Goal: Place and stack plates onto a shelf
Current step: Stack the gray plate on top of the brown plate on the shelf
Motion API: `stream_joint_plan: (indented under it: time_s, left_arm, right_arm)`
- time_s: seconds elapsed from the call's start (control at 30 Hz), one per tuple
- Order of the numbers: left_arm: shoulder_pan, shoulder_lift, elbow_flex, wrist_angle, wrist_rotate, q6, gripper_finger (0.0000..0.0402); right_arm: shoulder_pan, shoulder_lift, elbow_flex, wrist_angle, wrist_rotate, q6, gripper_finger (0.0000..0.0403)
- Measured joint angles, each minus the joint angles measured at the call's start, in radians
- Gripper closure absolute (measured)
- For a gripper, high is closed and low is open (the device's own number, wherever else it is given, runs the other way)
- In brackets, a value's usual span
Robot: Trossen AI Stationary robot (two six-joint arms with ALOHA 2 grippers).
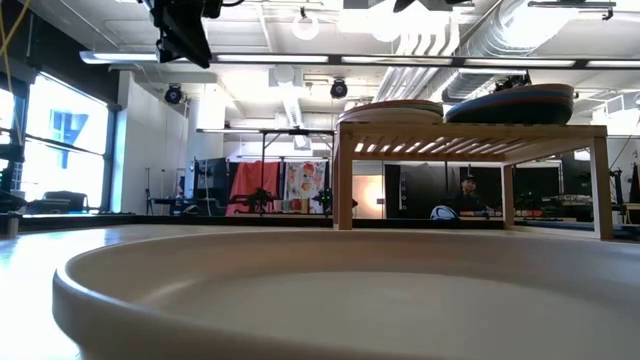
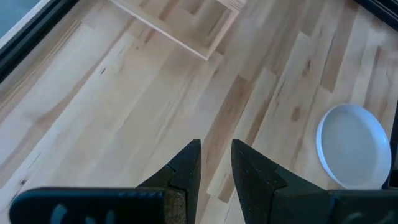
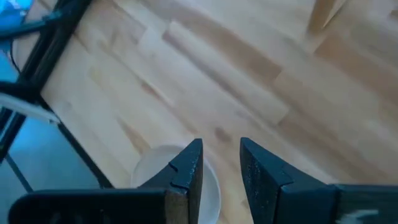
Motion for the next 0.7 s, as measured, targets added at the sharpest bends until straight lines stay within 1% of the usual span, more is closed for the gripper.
stream_joint_plan:
  time_s: [0.1, 0.2, 0.33, 0.53, 0.7]
  left_arm:
    - [-0.010, 0.000, 0.000, 0.000, 0.000, 0.000, 0.0325]
    - [-0.019, 0.000, 0.000, 0.000, 0.000, 0.000, 0.0325]
    - [-0.028, 0.000, 0.000, 0.000, 0.000, 0.000, 0.0325]
    - [-0.033, 0.000, 0.000, 0.000, 0.000, -0.001, 0.0325]
    - [-0.033, 0.000, 0.000, 0.000, 0.000, -0.001, 0.0325]
  right_arm:
    - [0.058, 0.031, 0.000, -0.001, -0.010, 0.033, 0.0318]
    - [0.108, 0.066, 0.000, 0.001, -0.053, 0.071, 0.0318]
    - [0.162, 0.121, 0.000, 0.002, -0.075, 0.133, 0.0318]
    - [0.206, 0.203, 0.000, 0.003, -0.109, 0.163, 0.0318]
    - [0.223, 0.257, 0.000, 0.010, -0.169, 0.163, 0.0318]
